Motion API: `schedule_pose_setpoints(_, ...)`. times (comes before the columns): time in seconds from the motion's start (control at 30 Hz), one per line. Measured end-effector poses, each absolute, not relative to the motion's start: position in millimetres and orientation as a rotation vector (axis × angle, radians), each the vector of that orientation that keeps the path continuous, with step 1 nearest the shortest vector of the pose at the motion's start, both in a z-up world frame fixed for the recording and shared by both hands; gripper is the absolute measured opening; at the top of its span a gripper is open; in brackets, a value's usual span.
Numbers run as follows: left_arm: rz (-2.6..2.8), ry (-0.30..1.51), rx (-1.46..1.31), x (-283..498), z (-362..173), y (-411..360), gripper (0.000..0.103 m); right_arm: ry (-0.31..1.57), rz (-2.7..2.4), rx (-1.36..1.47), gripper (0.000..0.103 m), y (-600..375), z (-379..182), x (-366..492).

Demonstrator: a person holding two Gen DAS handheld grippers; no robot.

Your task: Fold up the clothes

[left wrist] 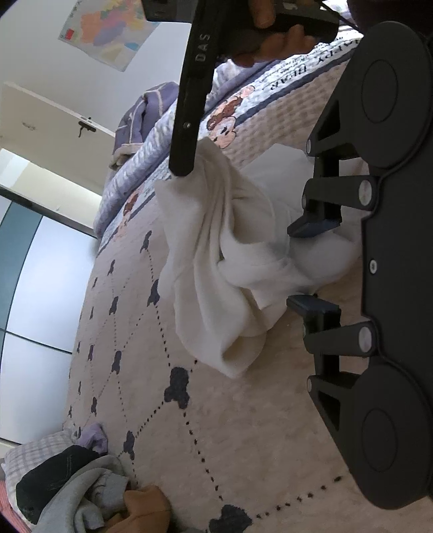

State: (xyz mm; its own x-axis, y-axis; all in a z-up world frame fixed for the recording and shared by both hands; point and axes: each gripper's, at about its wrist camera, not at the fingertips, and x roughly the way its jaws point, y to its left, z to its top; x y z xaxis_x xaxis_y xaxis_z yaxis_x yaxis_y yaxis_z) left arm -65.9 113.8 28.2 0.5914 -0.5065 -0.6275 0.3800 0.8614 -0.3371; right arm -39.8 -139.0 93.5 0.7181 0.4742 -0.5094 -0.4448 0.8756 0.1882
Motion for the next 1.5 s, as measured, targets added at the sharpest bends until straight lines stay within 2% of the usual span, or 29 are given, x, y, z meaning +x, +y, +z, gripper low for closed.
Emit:
schedule_pose_setpoints(0.03, -0.517, 0.786, -0.177, -65.5, 28.4, 113.7, 0.034, 0.573, 0.502, 0.041, 0.061, -138.4, 94.1, -39.9)
schedule_pose_setpoints(0.23, -0.502, 0.758, -0.144, -70.4, 31.1, 109.8, 0.01, 0.544, 0.496, 0.012, 0.063, -141.3, 102.8, -46.6)
schedule_pose_setpoints(0.47, -0.482, 0.733, -0.076, -74.9, 32.6, 96.2, 0.007, 0.482, 0.527, -0.06, 0.063, -130.3, 110.4, -55.5)
schedule_pose_setpoints(0.6, -0.476, 0.721, -0.064, -76.6, 32.9, 94.2, 0.007, 0.53, 0.539, -0.088, 0.062, -122.7, 102.3, -50.3)
schedule_pose_setpoints(0.77, -0.445, 0.701, -0.056, -78.4, 34.6, 91.1, 0.006, 0.612, 0.553, -0.095, 0.052, -113.0, 82.8, -37.1)
schedule_pose_setpoints(0.8, -0.437, 0.695, -0.055, -78.7, 35.3, 90.7, 0.006, 0.624, 0.55, -0.094, 0.043, -109.1, 77.6, -35.0)
schedule_pose_setpoints(0.83, -0.424, 0.689, -0.053, -78.7, 36.1, 90.4, 0.006, 0.633, 0.543, -0.091, 0.026, -107.0, 73.5, -32.6)
schedule_pose_setpoints(0.87, -0.412, 0.684, -0.053, -78.3, 37.3, 90.9, 0.006, 0.638, 0.535, -0.073, 0.017, -108.1, 71.3, -29.8)
schedule_pose_setpoints(0.9, -0.4, 0.676, -0.053, -77.3, 39.2, 91.8, 0.006, 0.64, 0.532, -0.029, 0.014, -112.4, 70.8, -26.8)
schedule_pose_setpoints(1.17, -0.294, 0.589, -0.109, -62.0, 66.6, 106.7, 0.006, 0.459, 0.462, 0.356, 0.009, -176.1, 100.0, -31.9)
schedule_pose_setpoints(1.3, -0.258, 0.506, -0.125, -58.1, 88.9, 108.4, 0.006, 0.339, 0.411, 0.431, 0.008, -206.7, 115.7, -46.6)
schedule_pose_setpoints(1.33, -0.246, 0.481, -0.127, -57.6, 95.3, 108.1, 0.005, 0.311, 0.4, 0.436, 0.002, -209.4, 119.8, -51.0)
schedule_pose_setpoints(1.5, -0.212, 0.403, -0.193, -52.8, 118.8, 111.1, 0.005, 0.184, 0.352, 0.441, 0.002, -218.4, 138.1, -69.8)
